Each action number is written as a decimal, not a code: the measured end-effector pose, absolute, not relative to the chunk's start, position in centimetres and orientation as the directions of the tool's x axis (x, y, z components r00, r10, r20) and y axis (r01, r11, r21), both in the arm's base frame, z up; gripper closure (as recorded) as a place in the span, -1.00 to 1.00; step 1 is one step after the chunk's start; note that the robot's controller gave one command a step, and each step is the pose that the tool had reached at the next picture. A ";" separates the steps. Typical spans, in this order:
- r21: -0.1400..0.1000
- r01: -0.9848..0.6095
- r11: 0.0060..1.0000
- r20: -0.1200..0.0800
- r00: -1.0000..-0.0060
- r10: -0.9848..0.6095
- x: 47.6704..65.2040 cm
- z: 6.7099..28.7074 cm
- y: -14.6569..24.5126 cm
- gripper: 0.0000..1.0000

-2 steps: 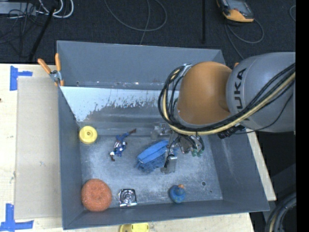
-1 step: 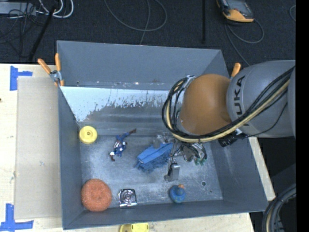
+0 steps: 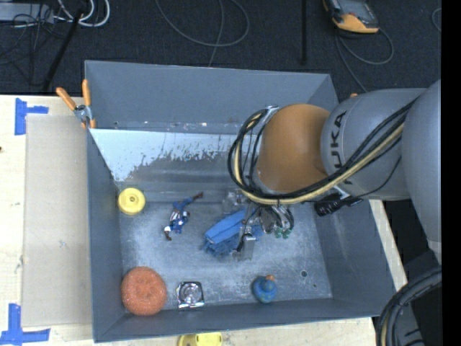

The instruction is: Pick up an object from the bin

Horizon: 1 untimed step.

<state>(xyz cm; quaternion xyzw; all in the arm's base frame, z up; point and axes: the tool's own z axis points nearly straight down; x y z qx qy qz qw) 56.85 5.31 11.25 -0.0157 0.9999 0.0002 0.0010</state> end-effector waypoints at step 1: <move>0.000 -0.059 0.998 -0.001 -0.998 -0.059 58.7 8.5 3.8 1.00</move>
Offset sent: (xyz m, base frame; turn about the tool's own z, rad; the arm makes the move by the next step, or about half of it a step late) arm 0.0000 0.0000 0.0000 0.0000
